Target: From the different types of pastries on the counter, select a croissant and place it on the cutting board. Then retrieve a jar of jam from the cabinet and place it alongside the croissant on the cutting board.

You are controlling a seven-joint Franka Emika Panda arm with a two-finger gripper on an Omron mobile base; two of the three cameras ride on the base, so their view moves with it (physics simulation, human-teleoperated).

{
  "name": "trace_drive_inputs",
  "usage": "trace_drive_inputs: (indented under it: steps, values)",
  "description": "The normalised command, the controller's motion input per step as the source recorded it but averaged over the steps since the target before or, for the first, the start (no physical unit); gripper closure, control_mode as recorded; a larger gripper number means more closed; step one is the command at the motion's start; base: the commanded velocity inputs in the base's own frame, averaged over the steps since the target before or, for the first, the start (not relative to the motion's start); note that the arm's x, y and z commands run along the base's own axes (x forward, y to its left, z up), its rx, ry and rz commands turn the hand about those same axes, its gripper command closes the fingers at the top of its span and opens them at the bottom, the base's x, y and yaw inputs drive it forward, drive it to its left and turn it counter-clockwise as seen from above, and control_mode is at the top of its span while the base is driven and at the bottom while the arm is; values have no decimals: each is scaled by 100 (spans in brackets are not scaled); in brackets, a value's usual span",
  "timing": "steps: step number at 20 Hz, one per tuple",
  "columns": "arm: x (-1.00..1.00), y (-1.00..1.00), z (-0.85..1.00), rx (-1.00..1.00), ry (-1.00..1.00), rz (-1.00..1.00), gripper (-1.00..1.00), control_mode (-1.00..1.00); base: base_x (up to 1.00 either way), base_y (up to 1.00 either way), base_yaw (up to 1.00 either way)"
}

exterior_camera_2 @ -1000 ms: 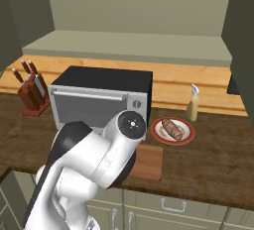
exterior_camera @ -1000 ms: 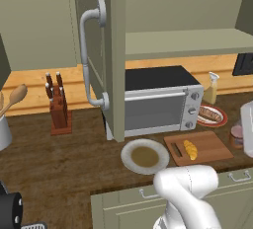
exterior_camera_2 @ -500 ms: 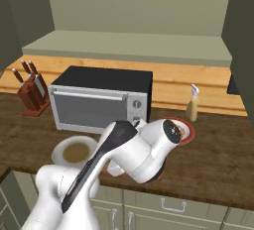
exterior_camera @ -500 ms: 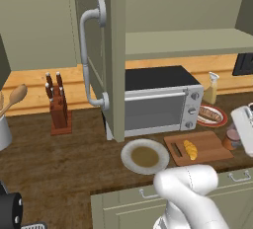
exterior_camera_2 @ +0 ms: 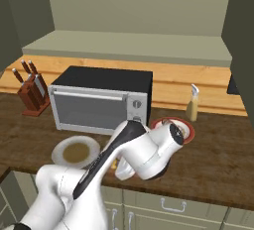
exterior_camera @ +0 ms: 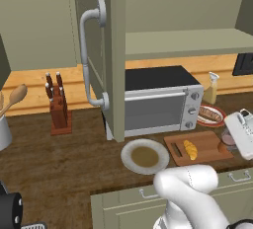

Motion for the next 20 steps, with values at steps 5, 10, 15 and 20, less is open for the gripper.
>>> trace_drive_inputs:
  steps: [5, 10, 15, 20]
  values:
    - [46, 0, -5, 1, 0, 3, 100, -100, 0, 0, 0]
    - [57, -2, -5, 2, 0, 4, 100, -100, 0, 0, 0]
    - [37, -20, -40, 0, -1, 8, 100, -100, 0, 0, 0]
    - [18, -14, -57, 0, -4, 8, 100, -100, 0, 0, 0]
